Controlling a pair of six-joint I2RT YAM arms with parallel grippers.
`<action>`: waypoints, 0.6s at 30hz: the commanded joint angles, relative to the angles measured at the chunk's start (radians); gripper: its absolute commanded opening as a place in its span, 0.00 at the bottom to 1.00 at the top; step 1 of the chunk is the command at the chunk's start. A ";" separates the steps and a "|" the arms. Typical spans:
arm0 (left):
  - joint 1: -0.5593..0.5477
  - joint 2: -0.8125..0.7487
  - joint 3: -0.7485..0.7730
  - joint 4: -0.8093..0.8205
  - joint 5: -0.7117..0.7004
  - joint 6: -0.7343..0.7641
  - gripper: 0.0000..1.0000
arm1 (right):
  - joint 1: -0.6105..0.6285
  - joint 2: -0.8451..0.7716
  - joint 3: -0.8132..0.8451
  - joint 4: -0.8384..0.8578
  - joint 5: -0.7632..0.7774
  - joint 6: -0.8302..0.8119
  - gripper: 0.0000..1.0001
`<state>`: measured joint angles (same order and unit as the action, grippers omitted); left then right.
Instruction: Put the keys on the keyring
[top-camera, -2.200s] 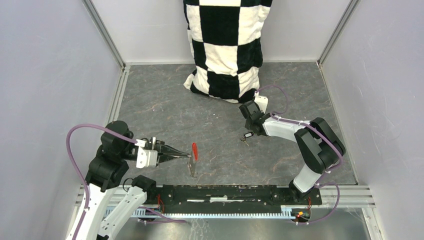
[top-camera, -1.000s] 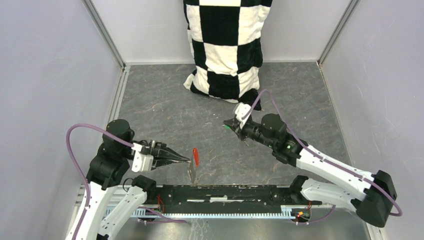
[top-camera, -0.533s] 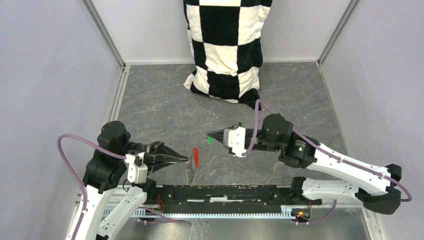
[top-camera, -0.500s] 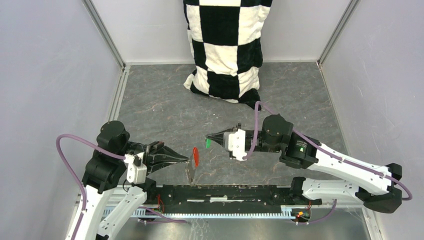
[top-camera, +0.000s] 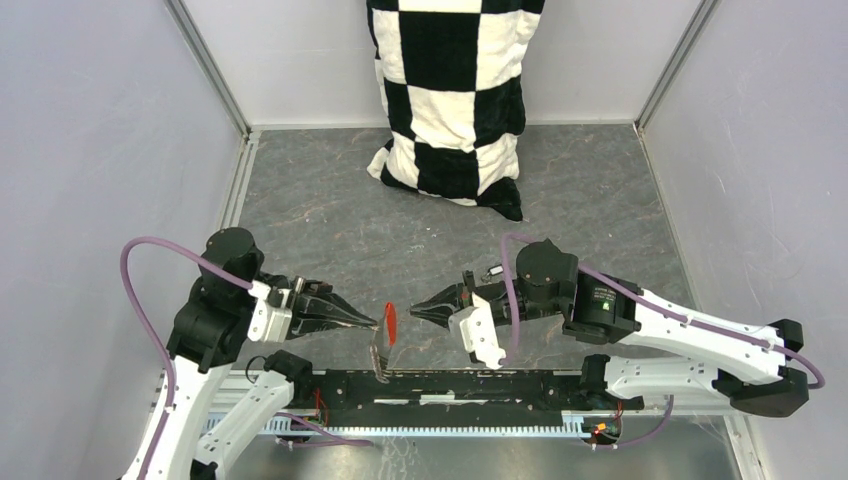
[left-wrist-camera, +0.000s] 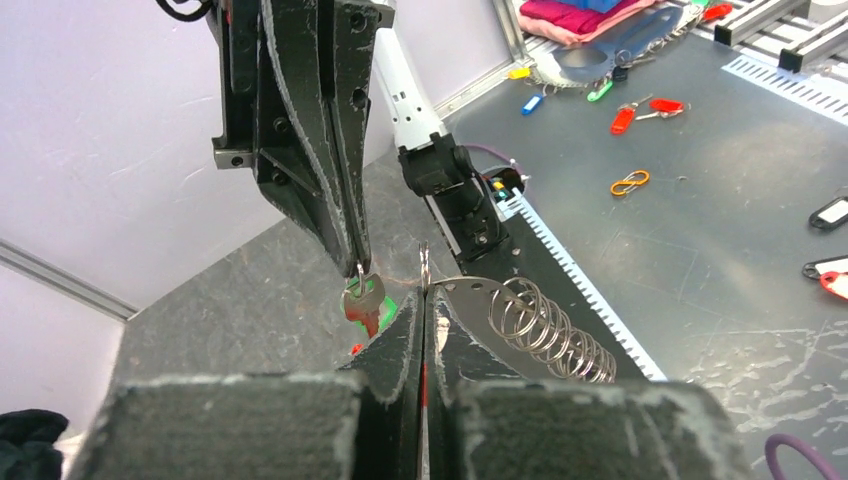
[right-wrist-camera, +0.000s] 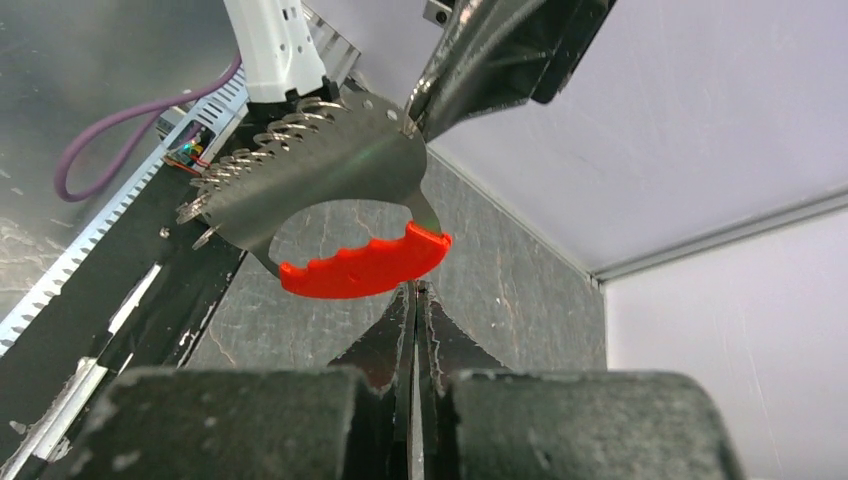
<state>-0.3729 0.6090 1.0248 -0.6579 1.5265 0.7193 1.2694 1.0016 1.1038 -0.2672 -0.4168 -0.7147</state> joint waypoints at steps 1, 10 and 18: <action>-0.003 0.011 0.037 0.004 0.081 -0.086 0.02 | 0.015 0.000 0.054 0.055 -0.070 -0.043 0.01; -0.002 0.022 0.044 0.003 0.077 -0.094 0.02 | 0.028 -0.010 0.061 0.121 -0.097 -0.039 0.00; -0.003 0.011 0.032 0.003 0.070 -0.096 0.02 | 0.028 -0.014 0.040 0.153 -0.092 -0.068 0.00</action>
<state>-0.3729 0.6224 1.0351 -0.6579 1.5299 0.6651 1.2903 1.0019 1.1183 -0.1764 -0.4976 -0.7547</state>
